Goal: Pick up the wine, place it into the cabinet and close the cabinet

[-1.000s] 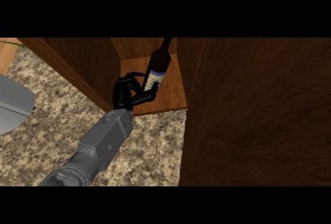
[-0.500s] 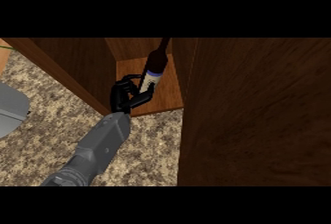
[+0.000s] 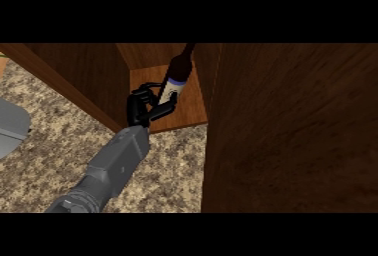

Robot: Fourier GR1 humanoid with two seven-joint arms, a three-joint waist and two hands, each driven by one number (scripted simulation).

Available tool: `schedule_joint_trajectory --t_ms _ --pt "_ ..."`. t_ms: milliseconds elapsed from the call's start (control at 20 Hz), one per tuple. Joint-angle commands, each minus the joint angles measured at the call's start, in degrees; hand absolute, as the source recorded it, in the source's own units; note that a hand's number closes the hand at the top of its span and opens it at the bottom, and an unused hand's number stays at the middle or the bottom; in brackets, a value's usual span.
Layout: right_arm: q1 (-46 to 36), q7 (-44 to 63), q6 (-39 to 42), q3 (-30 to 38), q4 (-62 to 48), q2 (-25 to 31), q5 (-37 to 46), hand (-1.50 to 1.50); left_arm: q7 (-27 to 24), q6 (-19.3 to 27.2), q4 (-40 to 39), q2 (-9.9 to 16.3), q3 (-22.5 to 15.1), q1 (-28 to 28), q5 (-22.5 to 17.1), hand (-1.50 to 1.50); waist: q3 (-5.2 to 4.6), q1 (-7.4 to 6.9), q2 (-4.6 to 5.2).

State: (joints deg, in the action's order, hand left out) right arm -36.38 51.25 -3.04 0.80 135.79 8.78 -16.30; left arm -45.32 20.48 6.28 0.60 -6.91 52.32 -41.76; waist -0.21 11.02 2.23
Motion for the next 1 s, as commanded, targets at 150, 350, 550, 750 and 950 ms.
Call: schedule_joint_trajectory --t_ms 150,350,550,750,950 --pt "0.68 0.29 -0.01 0.64 1.61 -0.05 -1.40 -1.50 3.24 3.54 0.97 -0.57 -1.02 4.27 -1.69 1.50 -0.03 0.64 -0.14" --pt "2.42 -0.06 0.62 0.86 2.21 0.27 -0.81 -1.50 3.88 4.66 0.68 -0.59 -0.90 5.58 -2.49 1.50 0.02 -0.10 -0.06" --pt "3.22 -1.47 1.77 1.61 1.05 0.39 -1.55 -1.50 4.54 7.17 0.36 -0.59 -1.54 7.87 -2.52 1.50 0.09 0.08 0.35" --pt "4.03 -3.56 2.36 2.42 -0.50 0.37 -0.34 -1.50 7.60 8.45 -0.35 -0.60 -1.33 11.86 -2.68 1.50 0.15 -2.06 0.39" --pt "6.95 -2.80 3.31 1.37 2.02 0.24 -1.31 -1.50 9.41 7.79 -0.89 -0.60 -0.94 12.23 -3.46 1.50 0.16 -1.66 0.34"
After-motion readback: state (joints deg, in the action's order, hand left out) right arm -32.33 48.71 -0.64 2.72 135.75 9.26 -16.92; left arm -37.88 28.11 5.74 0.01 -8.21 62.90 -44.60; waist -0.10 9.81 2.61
